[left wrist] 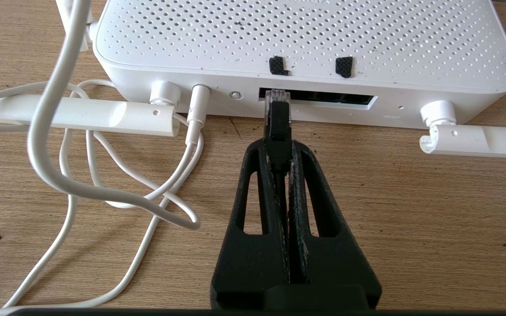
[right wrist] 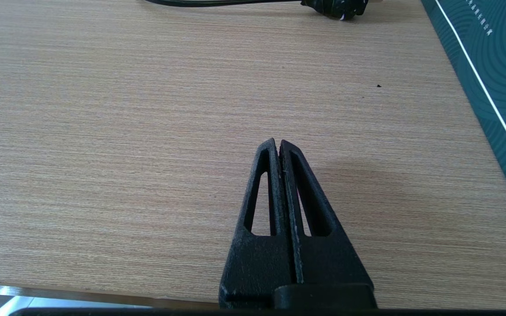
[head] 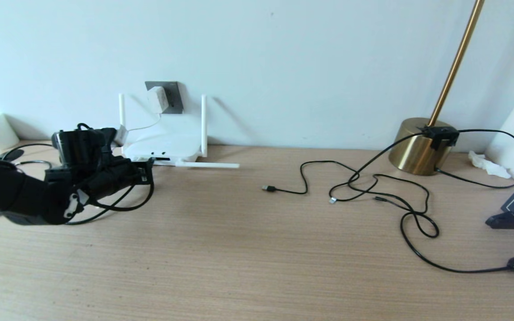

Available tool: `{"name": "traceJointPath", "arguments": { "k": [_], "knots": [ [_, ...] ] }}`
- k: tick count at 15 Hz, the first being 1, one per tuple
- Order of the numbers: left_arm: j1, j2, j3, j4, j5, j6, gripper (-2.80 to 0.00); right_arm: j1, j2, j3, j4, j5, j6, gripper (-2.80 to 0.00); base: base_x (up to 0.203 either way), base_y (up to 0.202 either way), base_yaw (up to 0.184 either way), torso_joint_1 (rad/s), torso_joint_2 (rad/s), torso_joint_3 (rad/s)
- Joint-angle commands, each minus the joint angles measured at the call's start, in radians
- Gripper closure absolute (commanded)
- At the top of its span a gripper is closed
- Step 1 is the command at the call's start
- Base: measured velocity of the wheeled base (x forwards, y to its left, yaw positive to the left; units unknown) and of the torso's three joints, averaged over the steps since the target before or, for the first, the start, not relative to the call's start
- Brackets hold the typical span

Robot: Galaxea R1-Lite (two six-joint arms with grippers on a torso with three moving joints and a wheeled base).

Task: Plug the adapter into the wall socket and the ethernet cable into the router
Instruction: Plug cable into router interface

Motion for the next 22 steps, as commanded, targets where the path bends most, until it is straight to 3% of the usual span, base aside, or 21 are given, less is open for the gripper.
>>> {"name": "traceJointPath", "arguments": {
  "k": [1,22],
  "knots": [
    [-0.001,-0.005,-0.002,-0.002,0.000,0.001,0.00,0.000,0.000,0.000,0.001,0.000,0.000,0.00,0.000,0.000,0.000,0.000,0.00,0.000],
    [-0.003,-0.029,-0.016,0.057,0.000,0.001,0.00,0.000,0.001,0.000,0.001,0.000,0.000,0.00,0.000,0.000,0.000,0.000,0.00,0.000]
  ]
}}
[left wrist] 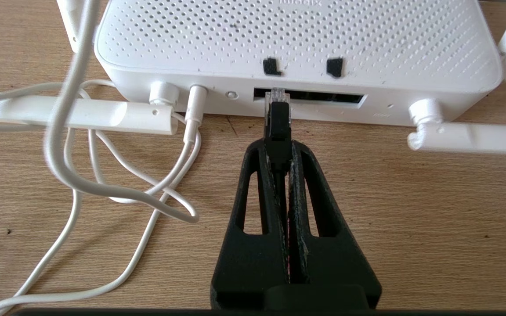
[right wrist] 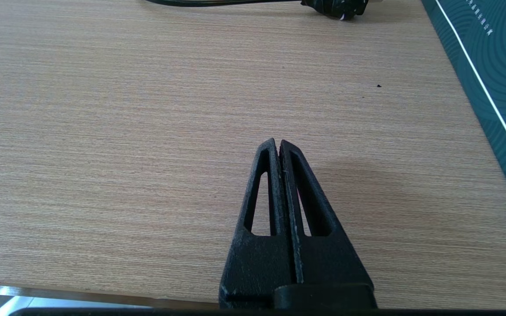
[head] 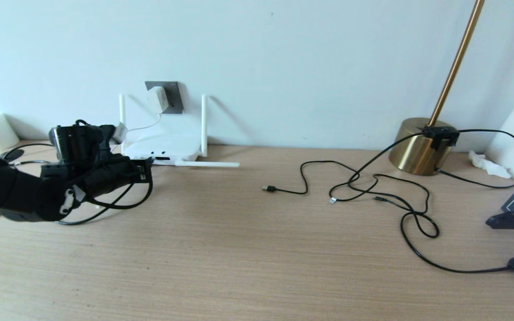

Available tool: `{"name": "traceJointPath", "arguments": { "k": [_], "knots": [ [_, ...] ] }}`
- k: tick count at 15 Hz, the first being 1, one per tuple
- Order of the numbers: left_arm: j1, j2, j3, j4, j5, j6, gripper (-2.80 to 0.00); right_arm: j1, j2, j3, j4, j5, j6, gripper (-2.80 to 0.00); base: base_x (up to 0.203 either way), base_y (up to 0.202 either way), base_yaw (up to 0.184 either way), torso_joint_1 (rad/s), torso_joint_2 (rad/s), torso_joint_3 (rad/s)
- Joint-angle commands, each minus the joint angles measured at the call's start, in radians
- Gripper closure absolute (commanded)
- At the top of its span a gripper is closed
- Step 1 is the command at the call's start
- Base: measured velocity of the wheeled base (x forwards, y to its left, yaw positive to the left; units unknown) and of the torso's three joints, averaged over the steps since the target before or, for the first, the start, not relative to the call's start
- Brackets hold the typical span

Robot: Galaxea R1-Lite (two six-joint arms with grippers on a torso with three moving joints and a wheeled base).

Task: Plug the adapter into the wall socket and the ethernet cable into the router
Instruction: Plug cable into router interface

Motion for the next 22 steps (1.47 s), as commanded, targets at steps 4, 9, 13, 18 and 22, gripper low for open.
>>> {"name": "traceJointPath", "arguments": {
  "k": [4,9,13,18,22],
  "knots": [
    [0.000,-0.002,-0.002,0.002,0.000,0.000,0.00,0.000,0.000,0.000,0.001,0.000,0.000,0.00,0.000,0.000,0.000,0.000,0.00,0.000],
    [0.000,-0.001,-0.008,0.023,0.000,0.000,0.00,0.000,0.000,0.000,0.001,0.000,0.000,0.00,0.000,0.000,0.000,0.000,0.00,0.000],
    [0.000,0.001,-0.008,0.023,0.000,0.000,0.00,0.000,0.000,0.000,0.001,0.000,0.000,0.00,0.000,0.000,0.000,0.000,0.00,0.000],
    [0.000,-0.002,-0.008,0.023,0.000,0.000,0.00,0.000,0.000,0.000,0.001,0.000,0.000,0.00,0.000,0.000,0.000,0.000,0.00,0.000],
    [0.000,-0.001,-0.008,0.023,0.000,0.000,0.00,0.000,0.001,0.000,0.001,0.000,0.000,0.00,0.000,0.000,0.000,0.000,0.00,0.000]
  ]
}}
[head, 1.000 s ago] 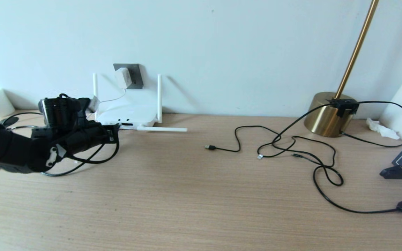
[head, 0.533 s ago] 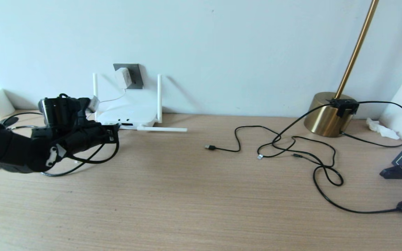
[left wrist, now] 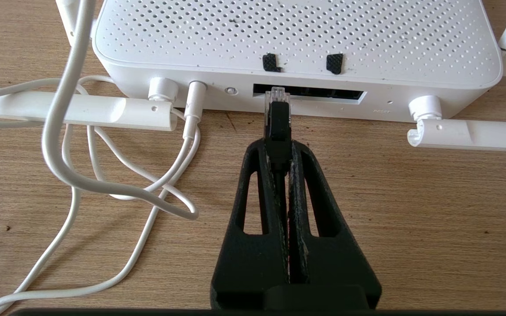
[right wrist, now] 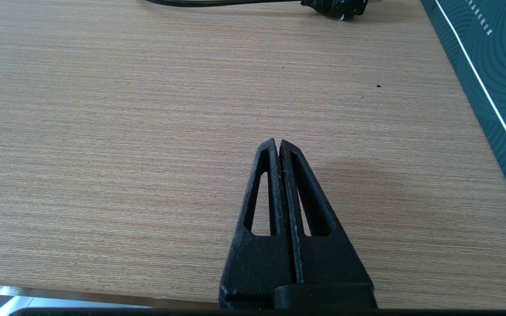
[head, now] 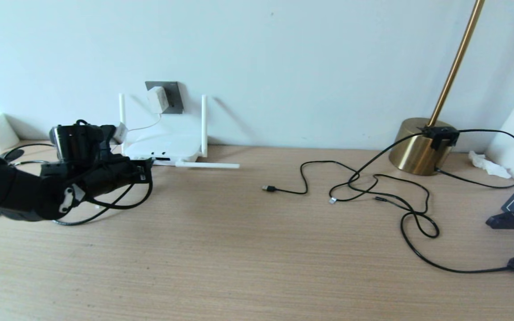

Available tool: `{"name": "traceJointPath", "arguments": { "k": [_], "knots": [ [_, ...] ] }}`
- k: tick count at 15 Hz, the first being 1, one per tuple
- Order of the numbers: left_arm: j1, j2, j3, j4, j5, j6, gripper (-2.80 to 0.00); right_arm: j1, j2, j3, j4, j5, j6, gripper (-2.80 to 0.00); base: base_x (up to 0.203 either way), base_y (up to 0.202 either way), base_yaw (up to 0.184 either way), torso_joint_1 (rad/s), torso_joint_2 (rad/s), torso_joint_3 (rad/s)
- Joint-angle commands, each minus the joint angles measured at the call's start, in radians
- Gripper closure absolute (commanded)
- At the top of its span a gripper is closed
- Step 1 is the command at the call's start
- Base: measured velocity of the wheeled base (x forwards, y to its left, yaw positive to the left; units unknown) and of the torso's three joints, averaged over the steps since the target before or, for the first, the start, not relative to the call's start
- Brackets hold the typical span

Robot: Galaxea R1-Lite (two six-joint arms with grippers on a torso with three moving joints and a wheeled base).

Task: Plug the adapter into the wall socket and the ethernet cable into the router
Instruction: Plug cable into router interface

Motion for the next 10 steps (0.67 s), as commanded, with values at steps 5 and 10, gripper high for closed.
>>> {"name": "traceJointPath", "arguments": {
  "k": [5,10],
  "knots": [
    [0.000,0.004,-0.002,-0.003,0.000,0.000,0.00,0.000,0.000,0.000,0.001,0.001,0.000,0.00,0.000,0.000,0.000,0.000,0.00,0.000],
    [0.000,0.008,-0.014,-0.003,0.000,0.000,0.00,0.000,0.000,0.000,0.001,0.000,0.000,0.00,0.000,0.000,0.000,0.000,0.00,0.000]
  ]
}}
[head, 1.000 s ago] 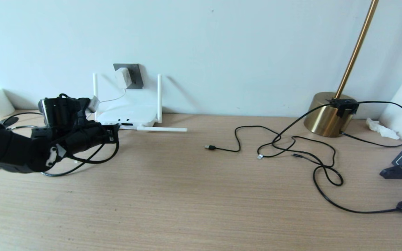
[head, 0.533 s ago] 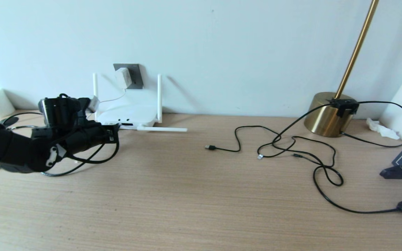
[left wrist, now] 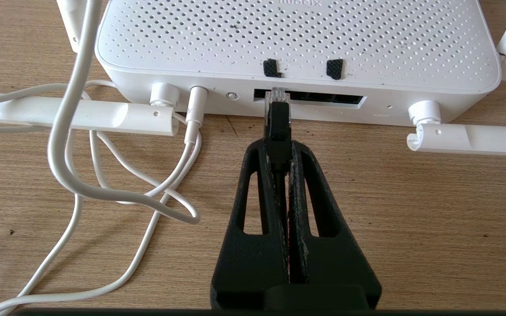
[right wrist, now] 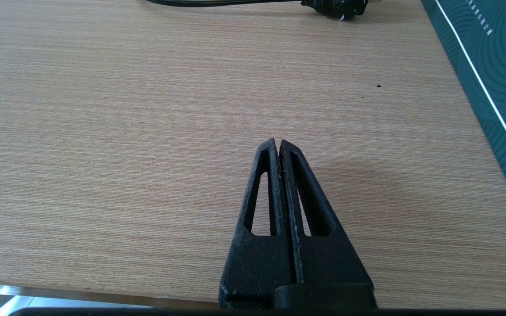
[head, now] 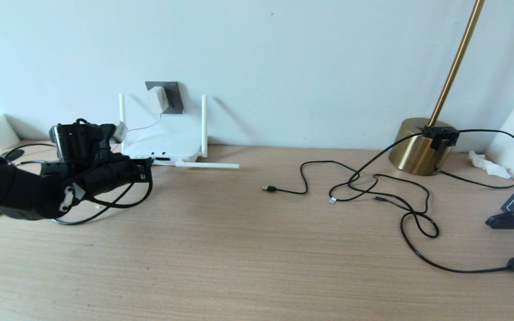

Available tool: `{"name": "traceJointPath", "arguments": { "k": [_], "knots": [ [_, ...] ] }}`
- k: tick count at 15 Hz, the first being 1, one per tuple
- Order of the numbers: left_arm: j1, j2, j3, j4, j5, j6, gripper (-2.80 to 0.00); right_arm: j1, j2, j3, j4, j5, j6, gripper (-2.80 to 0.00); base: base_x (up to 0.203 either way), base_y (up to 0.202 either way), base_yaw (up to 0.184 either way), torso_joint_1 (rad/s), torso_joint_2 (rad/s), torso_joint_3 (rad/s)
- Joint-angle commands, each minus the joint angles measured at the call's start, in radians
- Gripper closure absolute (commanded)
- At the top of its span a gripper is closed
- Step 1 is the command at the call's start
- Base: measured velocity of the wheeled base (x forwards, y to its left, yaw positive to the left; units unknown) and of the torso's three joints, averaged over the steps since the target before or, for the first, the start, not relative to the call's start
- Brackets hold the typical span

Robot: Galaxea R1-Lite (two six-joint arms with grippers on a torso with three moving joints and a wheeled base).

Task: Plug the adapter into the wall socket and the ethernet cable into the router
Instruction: Plug cable into router interface

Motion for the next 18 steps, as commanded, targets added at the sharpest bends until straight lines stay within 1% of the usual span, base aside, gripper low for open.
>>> {"name": "traceJointPath", "arguments": {
  "k": [1,18],
  "knots": [
    [0.000,0.006,-0.004,-0.006,0.000,0.000,0.00,0.000,0.000,0.000,0.001,-0.001,0.000,0.00,0.000,0.000,0.000,0.000,0.00,0.000],
    [0.002,0.009,0.001,-0.006,0.000,0.000,0.00,0.000,0.000,0.000,0.001,-0.001,0.000,0.00,0.000,0.000,0.000,0.000,0.00,0.000]
  ]
}}
